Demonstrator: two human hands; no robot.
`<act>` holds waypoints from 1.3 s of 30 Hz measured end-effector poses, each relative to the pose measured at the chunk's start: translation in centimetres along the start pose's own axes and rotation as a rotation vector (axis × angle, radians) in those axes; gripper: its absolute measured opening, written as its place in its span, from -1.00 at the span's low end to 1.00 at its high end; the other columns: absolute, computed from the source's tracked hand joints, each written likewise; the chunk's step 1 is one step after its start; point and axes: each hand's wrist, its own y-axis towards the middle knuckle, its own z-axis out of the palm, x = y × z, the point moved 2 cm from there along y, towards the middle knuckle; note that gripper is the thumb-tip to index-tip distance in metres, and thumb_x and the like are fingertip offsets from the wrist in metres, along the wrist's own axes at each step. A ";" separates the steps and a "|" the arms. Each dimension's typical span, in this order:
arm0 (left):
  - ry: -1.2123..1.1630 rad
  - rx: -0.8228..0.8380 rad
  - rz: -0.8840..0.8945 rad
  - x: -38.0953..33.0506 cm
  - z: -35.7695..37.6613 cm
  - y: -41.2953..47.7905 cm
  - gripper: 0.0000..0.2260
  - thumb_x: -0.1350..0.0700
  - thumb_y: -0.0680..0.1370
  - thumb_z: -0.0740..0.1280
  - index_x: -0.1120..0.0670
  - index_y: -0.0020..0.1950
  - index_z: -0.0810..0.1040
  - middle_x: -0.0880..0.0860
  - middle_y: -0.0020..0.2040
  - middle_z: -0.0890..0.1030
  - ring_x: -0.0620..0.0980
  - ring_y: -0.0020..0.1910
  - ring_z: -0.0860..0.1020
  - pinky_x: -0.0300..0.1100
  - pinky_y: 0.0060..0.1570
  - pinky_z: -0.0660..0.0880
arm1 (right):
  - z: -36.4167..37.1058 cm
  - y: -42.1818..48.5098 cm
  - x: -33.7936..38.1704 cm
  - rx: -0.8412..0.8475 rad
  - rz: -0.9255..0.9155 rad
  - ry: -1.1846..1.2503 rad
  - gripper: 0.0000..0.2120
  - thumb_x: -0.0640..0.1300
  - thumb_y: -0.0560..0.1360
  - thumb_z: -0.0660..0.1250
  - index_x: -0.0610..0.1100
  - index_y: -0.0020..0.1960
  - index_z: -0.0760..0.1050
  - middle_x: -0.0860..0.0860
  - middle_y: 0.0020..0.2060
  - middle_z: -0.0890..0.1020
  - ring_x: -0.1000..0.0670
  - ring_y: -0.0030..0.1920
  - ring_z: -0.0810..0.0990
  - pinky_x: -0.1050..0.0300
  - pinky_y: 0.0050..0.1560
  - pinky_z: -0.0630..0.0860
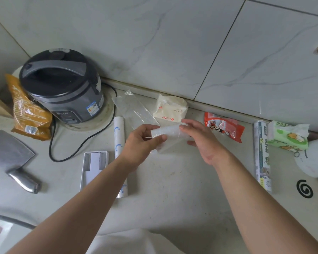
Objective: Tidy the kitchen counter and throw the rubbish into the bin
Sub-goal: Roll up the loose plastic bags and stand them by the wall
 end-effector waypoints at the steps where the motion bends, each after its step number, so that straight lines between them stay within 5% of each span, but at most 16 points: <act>1: -0.018 -0.001 -0.009 0.0 0.0 0.0 -0.52 -0.08 0.28 0.64 0.00 0.14 0.66 0.10 -0.12 0.69 0.08 -0.15 0.72 0.08 0.00 0.64 | 0.0 0.1 0.1 0.041 -0.012 0.028 -0.52 0.20 0.24 0.49 0.15 0.15 0.63 0.18 -0.01 0.69 0.13 0.09 0.63 -0.01 0.14 0.51; 4: -0.035 -0.013 -0.002 -0.2 0.1 0.0 -0.51 -0.10 0.30 0.62 0.02 0.16 0.65 0.06 -0.01 0.73 0.07 -0.11 0.73 0.00 -0.06 0.64 | 0.1 0.2 0.3 0.070 -0.037 0.038 -0.59 0.11 0.26 0.51 0.10 0.10 0.65 0.10 -0.05 0.72 0.09 0.01 0.67 -0.06 0.13 0.55; 10: -0.035 0.036 0.082 -0.4 0.1 -0.1 -0.51 0.00 0.31 0.62 -0.05 0.22 0.62 0.07 0.05 0.72 0.03 -0.09 0.70 -0.12 -0.07 0.61 | 0.2 0.5 0.3 -0.016 -0.003 0.007 -0.57 0.32 0.26 0.48 0.00 -0.10 0.69 0.09 -0.16 0.73 0.05 -0.08 0.67 -0.16 0.15 0.58; 15: 0.024 0.007 0.083 -0.3 0.0 0.0 -0.61 0.01 0.41 0.59 0.05 0.17 0.61 -0.18 -0.33 0.63 -0.20 -0.31 0.61 -0.38 -0.25 0.50 | 0.0 0.6 0.3 0.048 -0.015 0.045 -0.58 0.27 0.26 0.48 0.17 0.07 0.65 0.09 0.02 0.68 0.10 0.07 0.63 -0.10 0.17 0.55; 21: 0.027 0.001 0.029 -0.2 -0.3 0.2 -0.57 -0.19 0.33 0.60 -0.07 0.11 0.66 0.05 -0.15 0.69 -0.05 -0.18 0.62 -0.04 -0.08 0.55 | 0.1 0.6 0.3 0.063 -0.035 0.084 -0.62 0.17 0.26 0.54 -0.02 -0.03 0.69 0.05 -0.11 0.71 0.10 -0.04 0.65 -0.11 0.15 0.56; 25: 0.089 0.006 0.045 -0.6 -0.5 0.2 -0.44 -0.18 0.24 0.63 -0.16 0.20 0.62 -0.09 0.10 0.69 -0.13 -0.18 0.60 -0.20 -0.08 0.58 | 0.1 0.7 0.0 0.038 -0.019 0.072 -0.60 0.24 0.27 0.53 -0.05 -0.09 0.71 0.07 -0.19 0.71 0.10 -0.15 0.64 -0.12 0.14 0.58; 32: 0.066 0.055 0.055 -1.2 -0.3 0.2 -0.50 -0.13 0.25 0.65 -0.14 0.16 0.66 -0.17 -0.22 0.61 -0.09 -0.21 0.56 -0.25 -0.15 0.51 | -0.1 1.0 0.0 0.011 -0.030 0.002 -0.67 0.34 0.35 0.42 0.08 -0.17 0.67 0.22 -0.34 0.63 0.10 -0.20 0.63 -0.13 0.13 0.59; 39: 0.020 0.026 0.032 -1.4 -0.4 0.2 -0.54 -0.09 0.31 0.61 -0.01 0.16 0.66 0.26 0.00 0.69 0.09 -0.13 0.69 0.14 0.11 0.62 | -0.3 0.9 0.5 0.068 -0.020 0.002 -0.61 0.31 0.33 0.42 0.16 0.08 0.66 0.21 -0.03 0.67 0.13 0.07 0.58 -0.02 0.07 0.59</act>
